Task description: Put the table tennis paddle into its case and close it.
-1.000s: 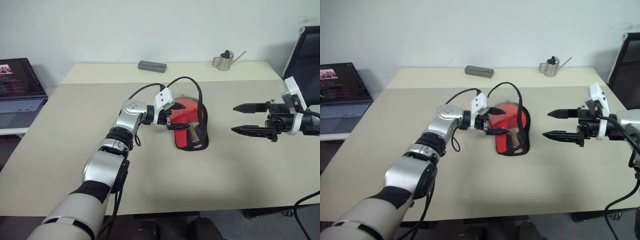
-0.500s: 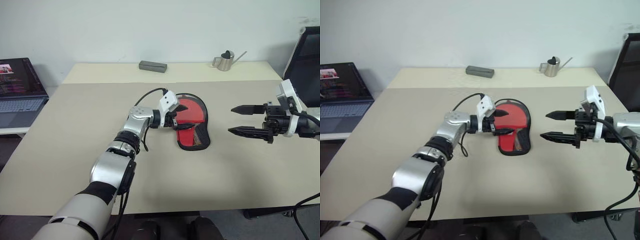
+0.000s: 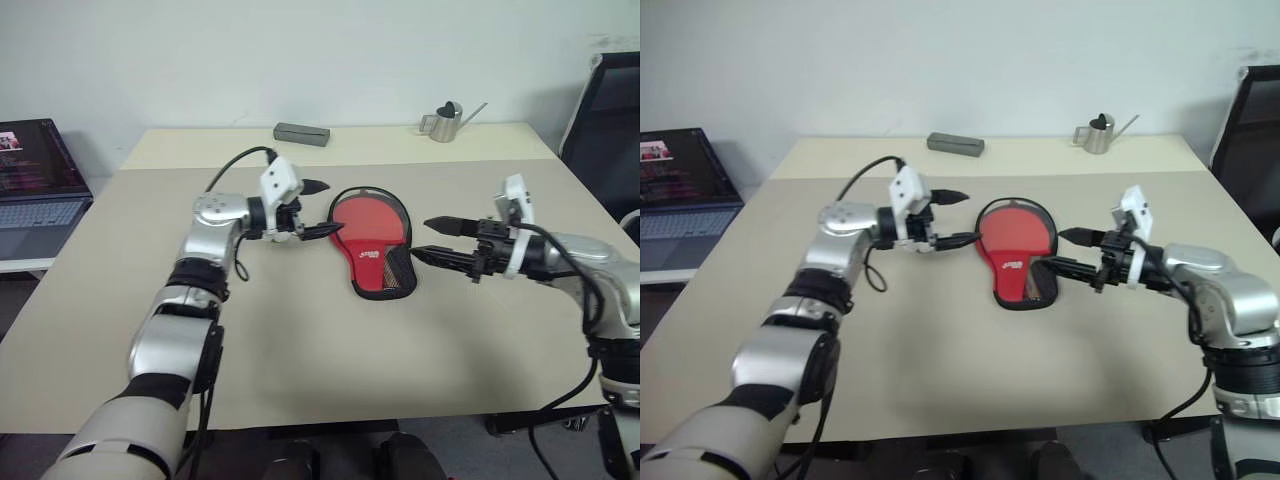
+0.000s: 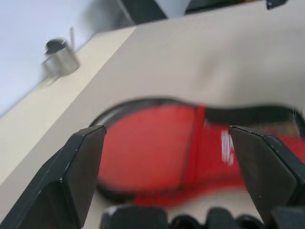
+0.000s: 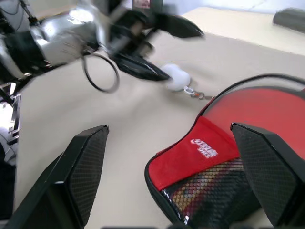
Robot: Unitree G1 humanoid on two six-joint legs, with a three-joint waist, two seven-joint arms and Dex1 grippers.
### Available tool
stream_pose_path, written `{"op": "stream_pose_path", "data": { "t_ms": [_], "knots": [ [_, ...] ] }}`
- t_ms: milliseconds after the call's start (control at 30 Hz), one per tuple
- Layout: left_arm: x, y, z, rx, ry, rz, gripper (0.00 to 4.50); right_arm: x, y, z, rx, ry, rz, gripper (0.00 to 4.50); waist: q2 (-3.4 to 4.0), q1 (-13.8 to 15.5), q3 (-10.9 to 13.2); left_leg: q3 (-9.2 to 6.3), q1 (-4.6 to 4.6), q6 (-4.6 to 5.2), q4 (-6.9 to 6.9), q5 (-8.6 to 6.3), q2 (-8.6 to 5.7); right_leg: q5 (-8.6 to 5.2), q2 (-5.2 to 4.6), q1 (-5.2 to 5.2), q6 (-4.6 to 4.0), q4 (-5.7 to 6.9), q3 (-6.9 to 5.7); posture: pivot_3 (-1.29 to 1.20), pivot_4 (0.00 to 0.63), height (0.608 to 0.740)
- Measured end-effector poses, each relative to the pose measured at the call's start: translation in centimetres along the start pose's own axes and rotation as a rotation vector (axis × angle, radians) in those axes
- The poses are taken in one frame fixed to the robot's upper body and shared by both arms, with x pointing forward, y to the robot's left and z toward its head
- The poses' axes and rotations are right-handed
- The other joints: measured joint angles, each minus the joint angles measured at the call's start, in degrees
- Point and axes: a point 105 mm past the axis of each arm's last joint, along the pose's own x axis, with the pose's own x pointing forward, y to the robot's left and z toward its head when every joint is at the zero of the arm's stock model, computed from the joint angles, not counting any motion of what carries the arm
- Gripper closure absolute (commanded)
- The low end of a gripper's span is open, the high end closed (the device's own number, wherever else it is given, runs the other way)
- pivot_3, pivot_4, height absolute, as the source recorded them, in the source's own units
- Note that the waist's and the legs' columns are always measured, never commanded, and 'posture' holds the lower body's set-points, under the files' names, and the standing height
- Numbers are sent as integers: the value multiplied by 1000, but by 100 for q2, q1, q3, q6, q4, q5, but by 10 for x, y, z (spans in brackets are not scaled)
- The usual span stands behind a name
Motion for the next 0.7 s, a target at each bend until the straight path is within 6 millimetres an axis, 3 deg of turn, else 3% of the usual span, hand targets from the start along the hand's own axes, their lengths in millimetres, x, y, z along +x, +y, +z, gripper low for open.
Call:
{"op": "stream_pose_path", "data": {
  "t_ms": [100,200,300,500,700],
  "knots": [
    [-27,-2,-24,-53,71,46,0,12,-15,-5,2,-22,-86,28,0,18,0,-2,-2,0,7,0,0,5,1,-1,1,0,1,0,150,740],
    [-46,-2,-29,-67,93,85,0,22,-26,-19,43,-14,-149,28,0,30,0,-5,-1,0,6,0,1,7,2,-2,-1,1,0,0,150,740],
    [-53,-5,-29,-71,100,91,0,31,-29,-29,77,-7,-177,28,0,52,0,-6,-2,0,8,0,-2,7,0,-1,-1,1,-1,0,150,740],
    [-67,-8,-33,-93,123,151,0,41,-41,-49,-18,58,-282,28,0,25,0,-3,0,0,6,0,4,10,5,-7,-3,3,4,0,150,740],
    [-65,-7,-18,-81,87,158,0,48,-40,-65,-116,110,-282,28,0,23,0,3,0,0,8,0,2,12,6,-5,-1,2,9,0,150,740]
  ]
}}
